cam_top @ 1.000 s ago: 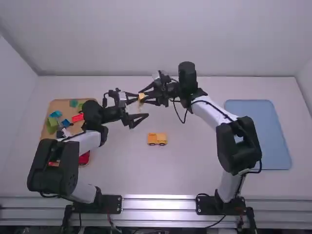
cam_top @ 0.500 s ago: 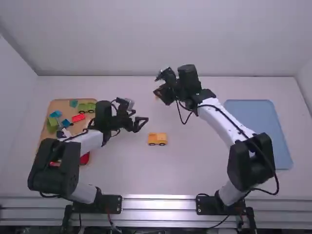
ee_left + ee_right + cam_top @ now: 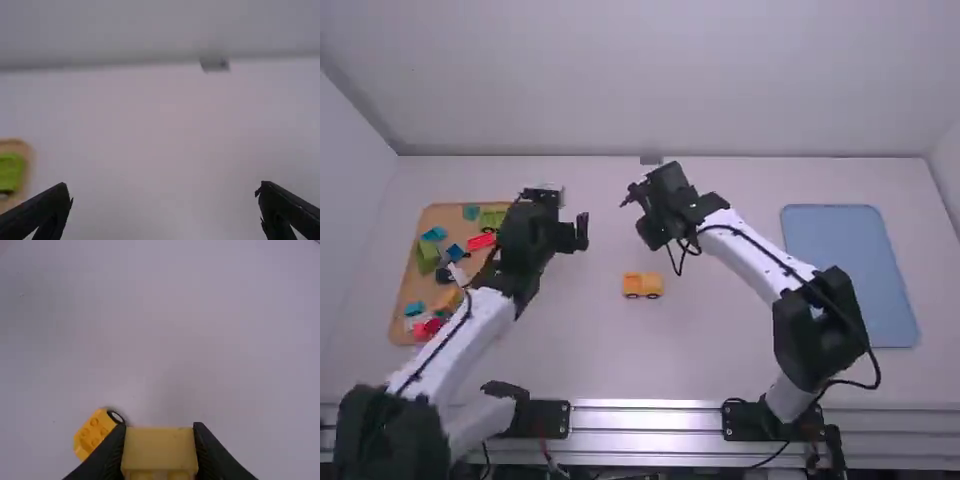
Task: Assemble lego blocks to make yellow taxi
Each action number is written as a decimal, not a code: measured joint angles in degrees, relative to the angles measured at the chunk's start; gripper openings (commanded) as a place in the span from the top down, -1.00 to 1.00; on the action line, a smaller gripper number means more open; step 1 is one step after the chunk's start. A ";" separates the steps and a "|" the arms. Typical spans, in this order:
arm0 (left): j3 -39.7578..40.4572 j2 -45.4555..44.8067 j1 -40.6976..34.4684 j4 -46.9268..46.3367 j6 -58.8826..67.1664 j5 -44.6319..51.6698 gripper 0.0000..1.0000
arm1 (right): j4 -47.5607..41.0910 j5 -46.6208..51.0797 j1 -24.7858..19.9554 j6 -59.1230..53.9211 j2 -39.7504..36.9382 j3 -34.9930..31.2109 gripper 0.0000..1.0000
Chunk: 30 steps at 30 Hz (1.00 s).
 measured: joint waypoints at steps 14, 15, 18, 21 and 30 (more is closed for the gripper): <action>-11.26 -38.16 0.02 -11.43 -1.27 -15.87 -0.98 | -18.78 -4.63 8.72 -13.22 17.66 27.12 0.82; -12.44 -40.81 0.00 -11.87 -1.70 -17.33 -0.98 | -21.49 -4.72 10.16 -14.80 20.70 30.93 0.82; -14.27 -45.31 0.02 -13.20 -2.62 -20.52 -0.98 | -26.12 -5.03 12.63 -17.81 26.29 36.54 0.83; -15.82 -49.03 0.02 -13.62 -3.30 -22.75 -0.98 | -30.16 -4.37 14.71 -19.93 31.39 39.93 0.83; -16.55 -50.45 0.00 -13.81 -3.65 -24.83 -0.98 | -32.94 4.07 18.27 -21.86 39.95 41.24 -0.56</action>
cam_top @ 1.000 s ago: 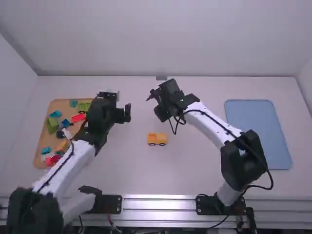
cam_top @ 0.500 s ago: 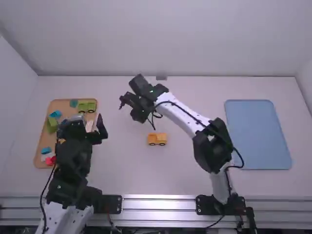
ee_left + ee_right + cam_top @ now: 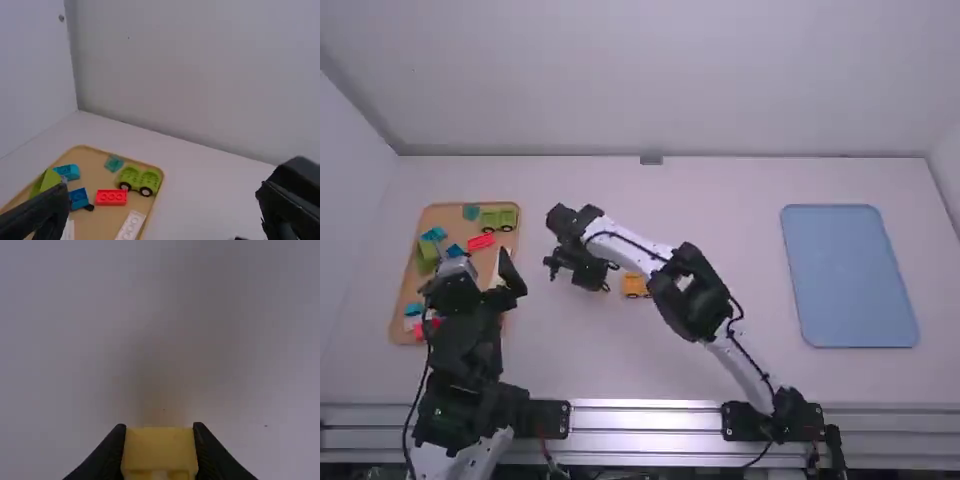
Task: Assemble lego blocks to make yellow taxi
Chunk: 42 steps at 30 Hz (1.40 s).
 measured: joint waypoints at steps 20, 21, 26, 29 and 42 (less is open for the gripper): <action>-0.35 1.14 0.02 9.55 2.29 8.13 -0.98 | 1.31 -4.72 -8.41 -2.29 -11.43 6.97 -0.97; -0.35 1.99 0.00 9.99 2.54 8.50 -0.98 | 2.56 -6.58 -9.55 -3.06 -13.86 5.95 -0.97; 1.64 10.54 0.00 12.44 4.55 11.54 -0.98 | 18.01 -11.52 -15.23 -3.08 -30.27 -9.33 -0.97; 5.79 17.51 0.00 12.94 6.73 15.41 -0.98 | 30.49 -11.23 -17.31 -1.14 -40.98 -24.68 -0.97; 46.75 61.90 -2.67 -23.37 26.88 37.97 -0.98 | 74.97 -11.37 -26.29 12.20 -78.14 -81.22 -0.97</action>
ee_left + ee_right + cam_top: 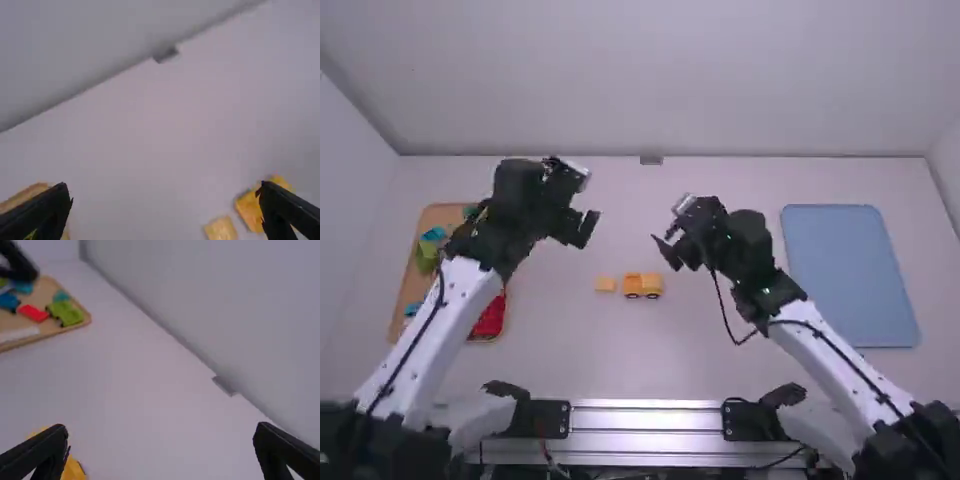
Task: Assemble lego blocks to make yellow taxi
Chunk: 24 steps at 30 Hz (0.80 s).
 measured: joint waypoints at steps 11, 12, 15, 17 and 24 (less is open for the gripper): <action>11.67 22.69 -2.73 -14.51 25.35 5.46 -0.99 | 3.43 -13.07 -14.05 8.48 -12.48 -12.39 -0.98; 10.19 22.93 -2.93 -13.25 26.56 5.29 -0.98 | 3.91 -15.74 -16.35 9.07 -12.57 -12.39 -0.98; 4.63 22.86 -3.06 -8.57 29.73 5.31 -0.98 | 7.02 -23.61 -21.94 10.12 -11.76 -12.39 -0.98; 1.81 22.86 -3.06 -6.78 30.80 5.29 -0.98 | 8.72 -27.04 -23.91 10.40 -10.69 -12.39 -0.98; -8.87 22.88 -3.04 1.51 33.09 5.33 -0.98 | 20.72 -41.94 -30.14 12.90 -2.62 -12.41 -0.98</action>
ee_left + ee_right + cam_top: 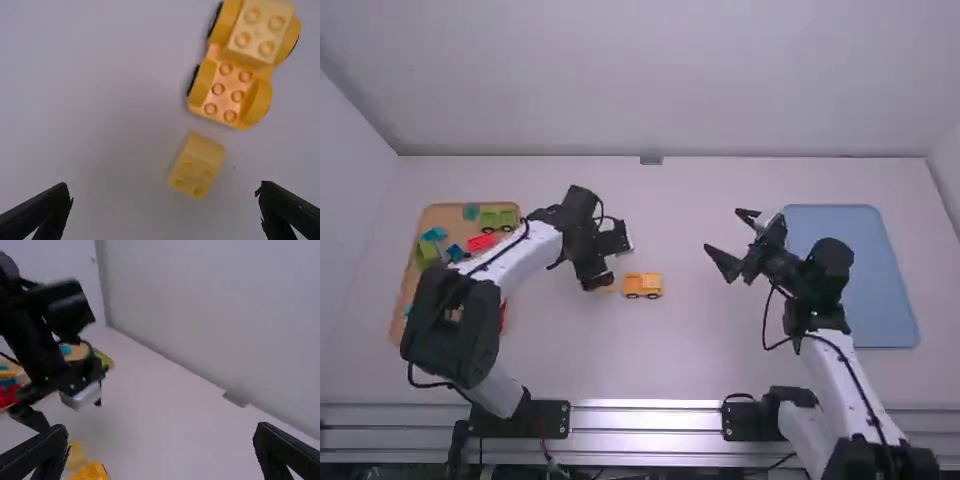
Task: Assemble lego blocks to make yellow taxi
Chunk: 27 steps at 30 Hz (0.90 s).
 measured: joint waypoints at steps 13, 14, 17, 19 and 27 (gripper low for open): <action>-2.82 0.04 -4.74 -0.17 0.90 -0.92 -0.98 | 3.32 -9.92 3.89 -0.09 17.29 4.70 -0.98; -3.10 0.04 -5.05 0.42 1.01 -1.31 -0.98 | 2.69 -10.01 4.11 -0.28 17.44 5.14 -0.98; -5.86 0.59 -5.88 5.68 1.05 -3.19 -0.98 | -2.80 -10.29 5.57 -2.32 17.88 8.46 -0.98; -7.06 1.09 -5.68 7.10 1.07 -3.85 -0.98 | -4.66 -10.32 5.92 -3.28 17.88 9.31 -0.98; -10.16 3.85 -5.53 12.81 0.26 -5.05 -0.78 | -7.74 -10.45 6.19 -6.32 17.88 10.60 -0.97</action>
